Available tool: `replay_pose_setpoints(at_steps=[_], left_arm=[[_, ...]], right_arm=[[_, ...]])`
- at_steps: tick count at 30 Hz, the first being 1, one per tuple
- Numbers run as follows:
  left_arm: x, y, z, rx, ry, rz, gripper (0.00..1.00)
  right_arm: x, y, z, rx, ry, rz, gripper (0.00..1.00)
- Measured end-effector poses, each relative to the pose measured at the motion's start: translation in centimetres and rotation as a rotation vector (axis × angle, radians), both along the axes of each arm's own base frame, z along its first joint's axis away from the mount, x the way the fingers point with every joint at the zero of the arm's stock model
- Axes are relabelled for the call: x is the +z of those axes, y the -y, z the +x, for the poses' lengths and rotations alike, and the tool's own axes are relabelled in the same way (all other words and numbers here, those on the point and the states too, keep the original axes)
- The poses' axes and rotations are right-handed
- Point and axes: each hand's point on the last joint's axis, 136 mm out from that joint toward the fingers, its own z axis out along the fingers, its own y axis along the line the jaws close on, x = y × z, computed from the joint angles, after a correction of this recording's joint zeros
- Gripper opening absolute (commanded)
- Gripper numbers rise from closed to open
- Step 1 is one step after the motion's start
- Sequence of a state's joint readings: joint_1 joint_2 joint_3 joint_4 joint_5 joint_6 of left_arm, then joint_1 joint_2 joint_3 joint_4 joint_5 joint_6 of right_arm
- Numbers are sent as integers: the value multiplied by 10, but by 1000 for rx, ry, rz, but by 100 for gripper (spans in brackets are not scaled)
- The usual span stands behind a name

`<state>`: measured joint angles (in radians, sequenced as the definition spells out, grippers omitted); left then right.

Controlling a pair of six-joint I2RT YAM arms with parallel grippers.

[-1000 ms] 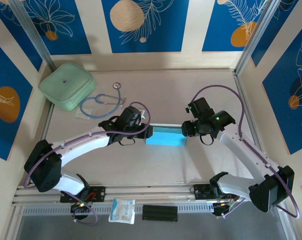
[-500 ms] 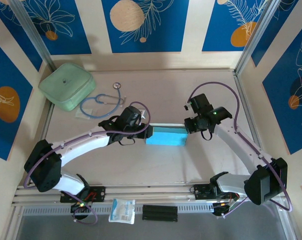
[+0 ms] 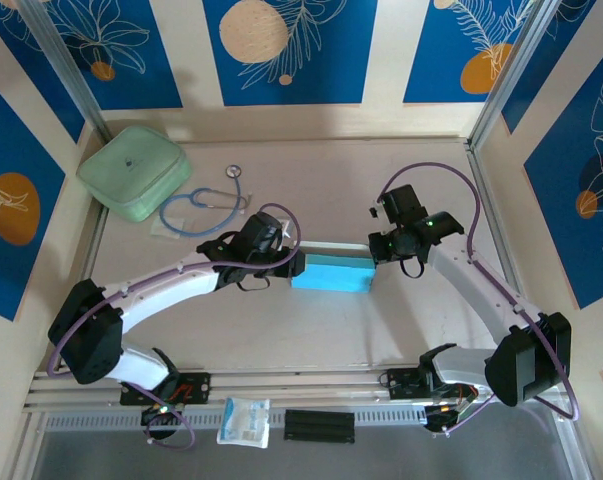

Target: Fold the paper box

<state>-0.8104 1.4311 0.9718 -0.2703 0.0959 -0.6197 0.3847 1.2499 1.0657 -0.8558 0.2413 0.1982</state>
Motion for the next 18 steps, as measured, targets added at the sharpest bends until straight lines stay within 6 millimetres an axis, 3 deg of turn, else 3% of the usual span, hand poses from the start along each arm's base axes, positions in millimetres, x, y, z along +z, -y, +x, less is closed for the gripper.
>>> replay_pose_setpoints(at_steps=[5, 10, 13, 15, 18], left_arm=[[0, 0, 0, 1, 0, -1, 43], [-1, -5, 4, 36, 12, 13, 60], [3, -14, 4, 62, 43, 25, 64], [11, -21, 4, 80, 74, 26, 66], [30, -28, 3, 61, 146, 22, 67]], right_arm=[[2, -2, -1, -78, -28, 52, 4], [2, -4, -2, -126, -48, 89, 4], [2, -4, -2, -134, -48, 92, 4], [2, -4, -2, -132, -48, 92, 6], [2, -6, -3, -111, -51, 98, 20]])
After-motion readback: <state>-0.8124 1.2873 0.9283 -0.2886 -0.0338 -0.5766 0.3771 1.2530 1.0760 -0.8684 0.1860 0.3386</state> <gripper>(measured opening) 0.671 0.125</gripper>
